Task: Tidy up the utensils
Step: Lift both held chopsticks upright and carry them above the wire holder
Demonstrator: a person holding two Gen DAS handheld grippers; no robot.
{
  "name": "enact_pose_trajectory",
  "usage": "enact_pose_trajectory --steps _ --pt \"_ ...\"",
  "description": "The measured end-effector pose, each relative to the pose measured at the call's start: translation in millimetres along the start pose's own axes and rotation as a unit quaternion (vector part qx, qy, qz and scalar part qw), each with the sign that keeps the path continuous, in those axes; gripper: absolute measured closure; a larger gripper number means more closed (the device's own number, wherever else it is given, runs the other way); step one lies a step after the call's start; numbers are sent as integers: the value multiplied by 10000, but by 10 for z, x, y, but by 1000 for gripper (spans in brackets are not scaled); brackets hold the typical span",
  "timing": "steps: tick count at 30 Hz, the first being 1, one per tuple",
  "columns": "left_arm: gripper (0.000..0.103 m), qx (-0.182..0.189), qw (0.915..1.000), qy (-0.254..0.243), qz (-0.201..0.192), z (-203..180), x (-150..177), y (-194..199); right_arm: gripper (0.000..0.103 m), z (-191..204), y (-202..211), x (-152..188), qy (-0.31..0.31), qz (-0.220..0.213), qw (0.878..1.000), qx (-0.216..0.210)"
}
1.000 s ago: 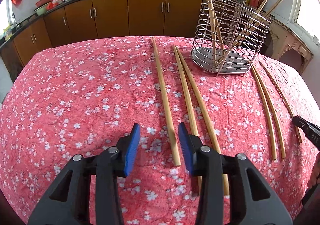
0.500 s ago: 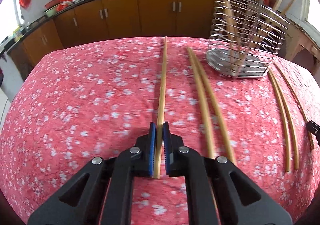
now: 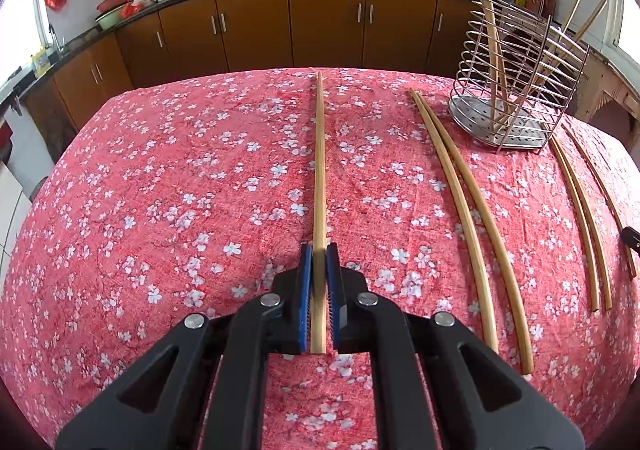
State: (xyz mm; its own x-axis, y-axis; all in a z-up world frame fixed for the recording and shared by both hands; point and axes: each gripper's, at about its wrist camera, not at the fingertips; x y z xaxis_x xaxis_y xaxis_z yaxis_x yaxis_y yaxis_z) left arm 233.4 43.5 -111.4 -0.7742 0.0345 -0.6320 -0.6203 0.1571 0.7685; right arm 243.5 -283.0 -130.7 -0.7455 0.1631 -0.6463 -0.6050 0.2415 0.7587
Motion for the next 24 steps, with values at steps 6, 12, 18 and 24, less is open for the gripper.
enact_pose_trajectory --steps 6,12,18,24 --pt "95 32 10000 29 -9 11 9 2 95 -23 9 4 -7 1 10000 -7" --pt "94 108 9999 89 -23 44 14 15 95 -53 15 2 -44 9 10000 -47" --pt "94 123 9999 93 -25 74 17 28 95 -60 21 4 -41 9 10000 -36" --pt "94 123 9999 91 -25 75 19 28 95 -60 19 2 -38 9 10000 -35"
Point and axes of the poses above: each gripper's, at about its wrist camera, not at the fingertips, and y roughly against the way its jaws point, z to its left, x to its underside, and after that the axes turned 10 degrees about x, right-handed
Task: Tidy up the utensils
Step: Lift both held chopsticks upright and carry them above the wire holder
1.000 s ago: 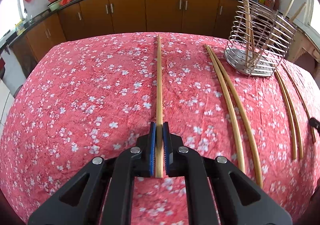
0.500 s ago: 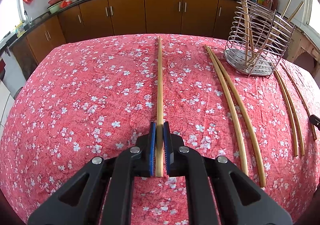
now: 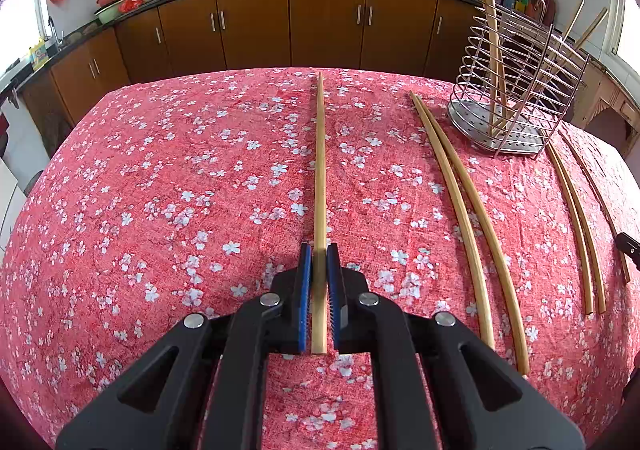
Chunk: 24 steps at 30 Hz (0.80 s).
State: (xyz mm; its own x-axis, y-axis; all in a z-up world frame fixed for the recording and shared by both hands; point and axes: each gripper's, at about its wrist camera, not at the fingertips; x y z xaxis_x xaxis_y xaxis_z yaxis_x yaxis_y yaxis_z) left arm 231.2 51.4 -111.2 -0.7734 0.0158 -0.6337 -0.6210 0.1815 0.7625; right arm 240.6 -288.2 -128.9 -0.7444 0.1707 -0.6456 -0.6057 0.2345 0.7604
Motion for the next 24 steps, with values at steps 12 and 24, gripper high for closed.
enact_pose_trajectory --steps 12,24 --pt "96 35 10000 -2 -1 -21 56 45 95 10 139 130 58 -20 10000 -24" --pt "96 349 9948 -6 -957 59 28 798 95 -140 972 -22 -10 -1317 9913 -23"
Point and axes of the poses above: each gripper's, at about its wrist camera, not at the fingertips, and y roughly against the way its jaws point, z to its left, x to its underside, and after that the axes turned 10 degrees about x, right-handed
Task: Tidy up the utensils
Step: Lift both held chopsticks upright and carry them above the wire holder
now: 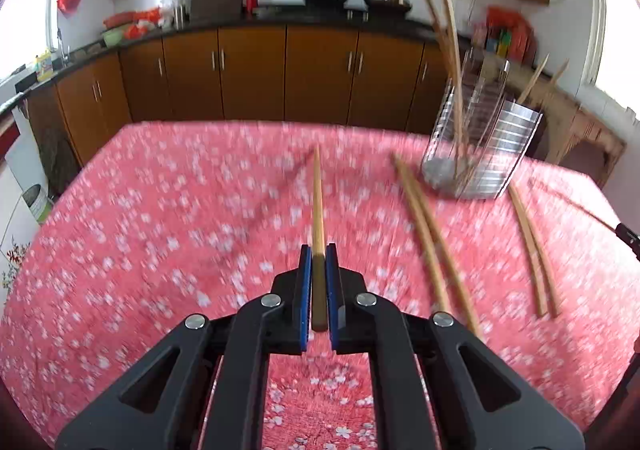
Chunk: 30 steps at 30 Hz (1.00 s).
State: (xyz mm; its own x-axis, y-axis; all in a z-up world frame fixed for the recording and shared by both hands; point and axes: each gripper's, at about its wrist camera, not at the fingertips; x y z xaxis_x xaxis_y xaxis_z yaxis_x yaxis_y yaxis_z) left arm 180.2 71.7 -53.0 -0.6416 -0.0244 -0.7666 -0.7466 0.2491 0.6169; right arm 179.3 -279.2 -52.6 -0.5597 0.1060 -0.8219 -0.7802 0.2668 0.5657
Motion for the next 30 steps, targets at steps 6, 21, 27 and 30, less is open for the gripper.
enact_pose_trajectory --steps 6,21,27,30 --pt "96 89 9974 67 -718 18 -252 402 95 -104 279 -297 -207 -670 9975 -72" --pt "96 144 9896 29 -1428 -65 -703 771 95 -231 532 -716 -642 -1294 9889 -338" --pt "96 85 9891 52 -1466 -54 -757 774 95 -193 548 -796 -620 -1360 9881 -364" --pt "96 34 9892 15 -1468 -84 -812 755 95 -183 570 -879 -625 -1406 9873 -389"
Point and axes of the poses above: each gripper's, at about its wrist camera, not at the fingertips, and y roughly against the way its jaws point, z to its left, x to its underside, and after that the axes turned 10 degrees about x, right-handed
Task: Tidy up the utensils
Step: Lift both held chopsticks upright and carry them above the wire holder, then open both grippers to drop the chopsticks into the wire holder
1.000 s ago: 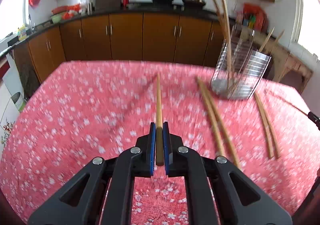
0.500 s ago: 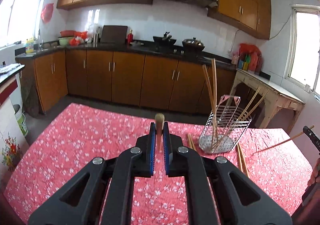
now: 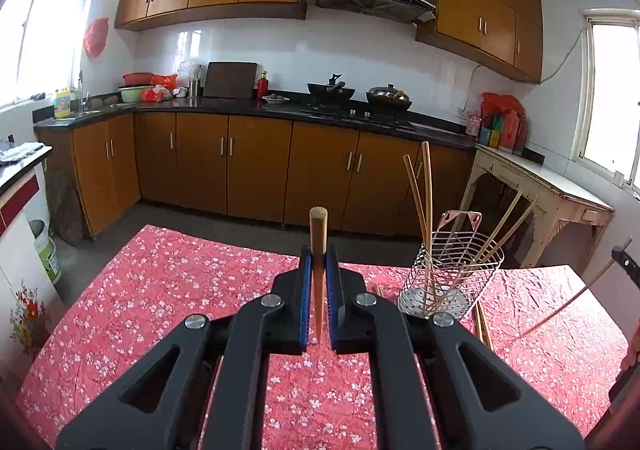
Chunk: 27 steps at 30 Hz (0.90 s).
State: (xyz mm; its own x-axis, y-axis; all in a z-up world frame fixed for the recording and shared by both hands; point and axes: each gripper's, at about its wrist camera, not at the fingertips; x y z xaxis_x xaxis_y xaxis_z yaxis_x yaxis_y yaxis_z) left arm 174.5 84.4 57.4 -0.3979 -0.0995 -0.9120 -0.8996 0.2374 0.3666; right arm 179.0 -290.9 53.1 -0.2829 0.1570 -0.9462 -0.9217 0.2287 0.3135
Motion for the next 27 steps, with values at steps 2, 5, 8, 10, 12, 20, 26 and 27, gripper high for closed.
enact_pose_trajectory --steps 2,5,8,10,12,20,26,27 --pt "96 -6 10000 -26 -1 -12 -42 -13 95 5 -5 -72 -19 -24 10000 -31" --pt "96 -9 9999 -99 -54 -74 -142 -27 95 14 -4 -235 -115 -47 9998 -125" --pt "96 28 9997 -201 -165 -192 -276 -11 95 25 30 -422 -232 -112 9992 -301" --pt "96 96 9993 -268 -256 -311 -409 5 95 63 59 -582 -323 -187 9982 -459" --pt "96 142 9986 -356 -354 -420 -521 15 95 118 77 -732 -390 -261 9971 -601" --pt "96 440 9906 -352 -1248 -1014 -1103 37 95 576 -31 -1224 -334 -724 9917 -1010" --pt "96 398 9868 -227 -1554 -1259 -1135 -266 95 857 -299 -1226 -159 -767 9904 -1143" --pt "96 409 9871 -197 -1534 -1268 -1119 -322 95 879 -334 -1211 -165 -742 9904 -1153"
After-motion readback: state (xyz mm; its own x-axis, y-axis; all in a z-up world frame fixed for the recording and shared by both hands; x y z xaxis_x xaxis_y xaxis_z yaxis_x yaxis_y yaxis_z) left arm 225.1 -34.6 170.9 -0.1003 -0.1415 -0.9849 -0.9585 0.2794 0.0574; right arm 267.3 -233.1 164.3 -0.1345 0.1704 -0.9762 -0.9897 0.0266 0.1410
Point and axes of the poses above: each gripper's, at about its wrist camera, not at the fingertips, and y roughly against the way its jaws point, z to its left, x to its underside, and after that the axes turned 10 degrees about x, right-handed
